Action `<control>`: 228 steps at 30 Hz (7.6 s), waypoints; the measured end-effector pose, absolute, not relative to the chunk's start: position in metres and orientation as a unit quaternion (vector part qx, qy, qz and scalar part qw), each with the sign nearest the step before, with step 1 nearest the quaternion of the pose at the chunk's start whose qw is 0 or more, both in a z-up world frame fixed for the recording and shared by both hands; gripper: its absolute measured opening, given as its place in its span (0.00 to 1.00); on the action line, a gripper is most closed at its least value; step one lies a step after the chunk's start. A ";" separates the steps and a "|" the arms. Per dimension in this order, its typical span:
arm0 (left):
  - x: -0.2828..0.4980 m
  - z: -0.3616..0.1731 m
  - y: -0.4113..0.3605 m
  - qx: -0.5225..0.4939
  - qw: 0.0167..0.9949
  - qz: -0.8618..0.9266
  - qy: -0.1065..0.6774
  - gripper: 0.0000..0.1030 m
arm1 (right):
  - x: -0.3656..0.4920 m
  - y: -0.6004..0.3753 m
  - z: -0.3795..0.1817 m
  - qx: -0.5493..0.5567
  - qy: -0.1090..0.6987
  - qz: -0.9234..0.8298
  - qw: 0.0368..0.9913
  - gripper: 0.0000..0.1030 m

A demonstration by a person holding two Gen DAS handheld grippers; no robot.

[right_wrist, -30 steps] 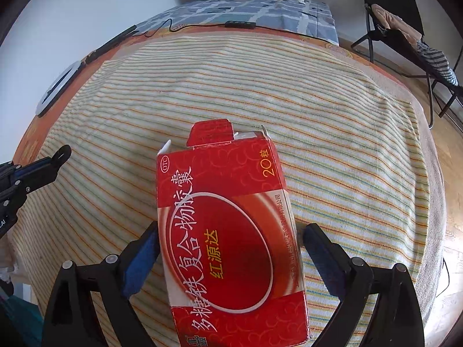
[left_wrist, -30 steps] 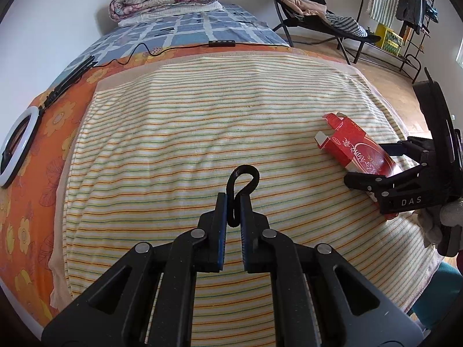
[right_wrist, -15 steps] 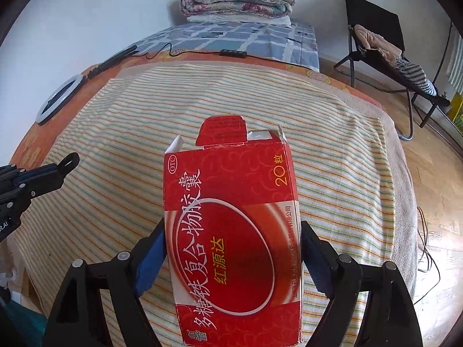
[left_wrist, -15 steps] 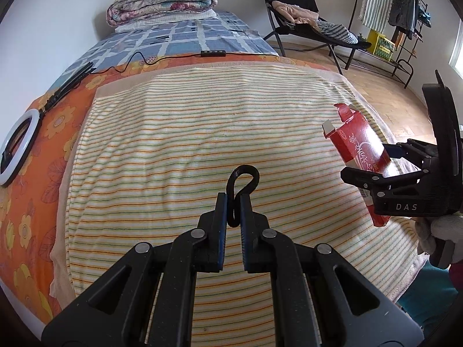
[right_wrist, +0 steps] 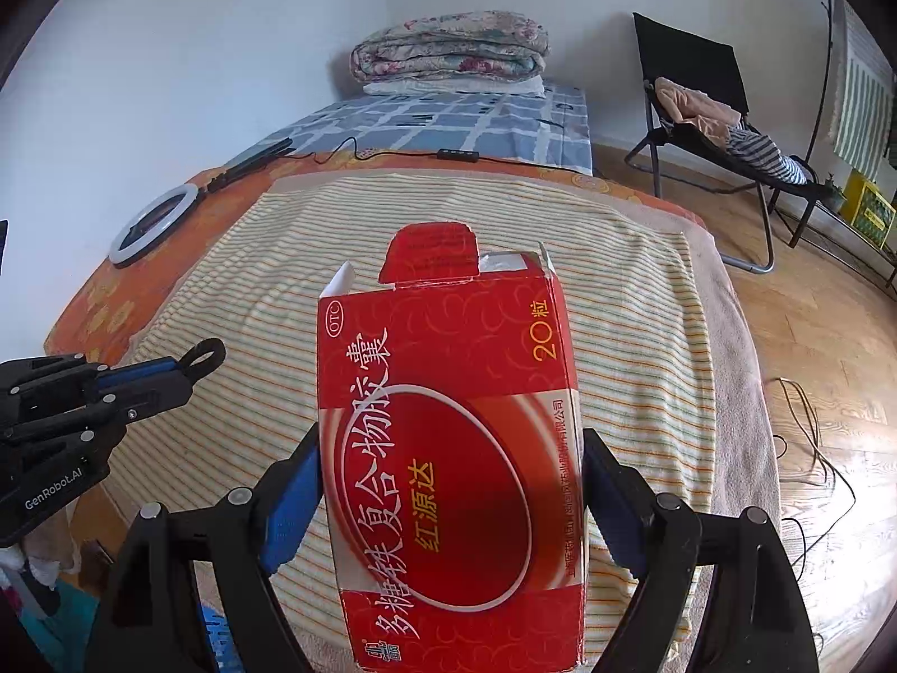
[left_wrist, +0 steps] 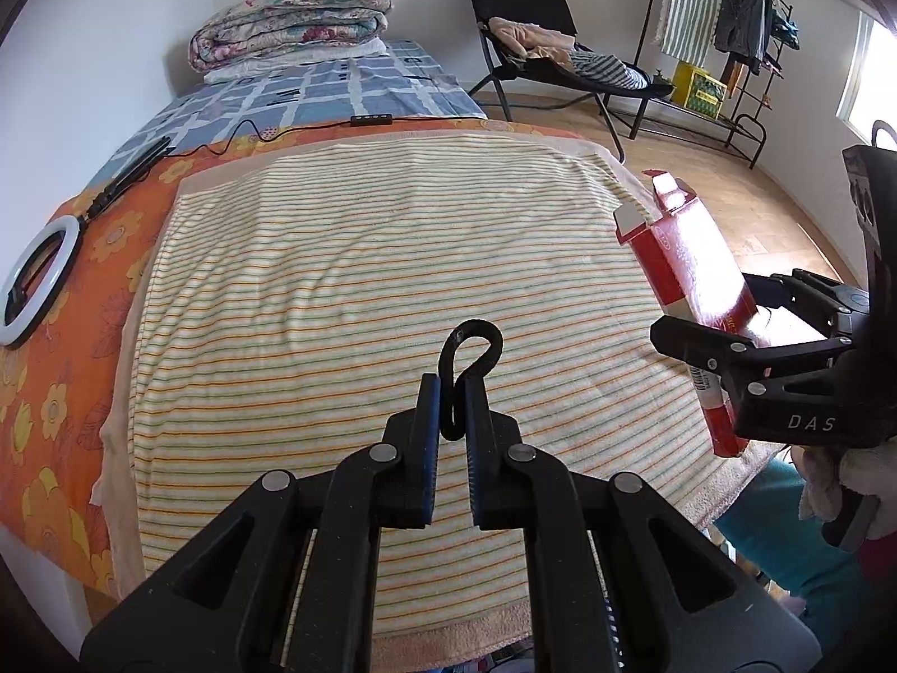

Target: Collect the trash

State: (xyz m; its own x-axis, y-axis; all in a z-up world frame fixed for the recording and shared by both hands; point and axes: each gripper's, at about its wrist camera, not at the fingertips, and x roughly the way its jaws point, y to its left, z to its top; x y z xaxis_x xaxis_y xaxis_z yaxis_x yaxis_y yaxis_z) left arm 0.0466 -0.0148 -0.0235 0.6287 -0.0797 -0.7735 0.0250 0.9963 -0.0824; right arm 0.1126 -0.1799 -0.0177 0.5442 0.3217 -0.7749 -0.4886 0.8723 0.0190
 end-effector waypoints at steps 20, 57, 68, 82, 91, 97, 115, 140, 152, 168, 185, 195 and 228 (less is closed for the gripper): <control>-0.079 -0.055 -0.042 -0.019 0.887 -0.061 0.458 0.06 | -0.020 -0.207 -0.030 -0.073 0.414 0.253 0.871 0.84; -0.123 -0.137 -0.051 -0.001 0.836 -0.046 0.547 0.31 | -0.068 -0.206 -0.118 -0.091 0.502 0.244 0.825 0.85; -0.121 -0.139 -0.050 -0.002 0.835 -0.038 0.549 0.48 | -0.069 -0.207 -0.123 -0.094 0.508 0.241 0.821 0.85; -0.120 -0.131 -0.043 -0.009 0.840 -0.022 0.542 0.58 | -0.069 -0.207 -0.117 -0.092 0.507 0.237 0.824 0.87; -0.111 -0.109 -0.035 -0.017 0.852 -0.009 0.523 0.64 | -0.063 -0.211 -0.098 -0.087 0.490 0.226 0.837 0.92; -0.102 -0.084 -0.029 -0.023 0.866 -0.004 0.499 0.64 | -0.055 -0.210 -0.080 -0.088 0.478 0.221 0.846 0.94; -0.058 -0.009 -0.012 -0.024 0.908 0.015 0.417 0.73 | -0.005 -0.205 -0.011 -0.093 0.410 0.209 0.883 0.94; 0.020 0.008 -0.014 -0.027 0.926 -0.001 0.377 0.84 | 0.083 -0.196 0.001 -0.033 0.390 0.200 0.898 0.94; 0.028 -0.005 -0.016 -0.029 0.919 0.003 0.393 0.98 | 0.094 -0.199 -0.004 -0.020 0.395 0.183 0.900 0.94; 0.024 -0.004 -0.010 -0.038 0.919 0.009 0.393 0.98 | 0.092 -0.192 -0.007 -0.029 0.394 0.180 0.901 0.95; 0.024 -0.003 -0.011 -0.036 0.919 0.009 0.393 0.98 | 0.092 -0.192 -0.009 -0.030 0.395 0.179 0.901 0.95; 0.024 -0.004 -0.011 -0.036 0.919 0.009 0.393 0.98 | 0.093 -0.192 -0.012 -0.027 0.400 0.180 0.898 0.95; 0.024 -0.004 -0.013 -0.034 0.919 0.010 0.393 0.98 | 0.092 -0.193 -0.018 -0.027 0.406 0.180 0.896 0.94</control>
State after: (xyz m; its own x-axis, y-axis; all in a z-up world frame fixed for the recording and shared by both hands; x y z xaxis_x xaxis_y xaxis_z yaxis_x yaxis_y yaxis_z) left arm 0.0238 -0.0130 -0.0036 0.6909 -0.0095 -0.7228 -0.0445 0.9975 -0.0557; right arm 0.0924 -0.1929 -0.0177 0.6062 0.3006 -0.7363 -0.3436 0.9339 0.0984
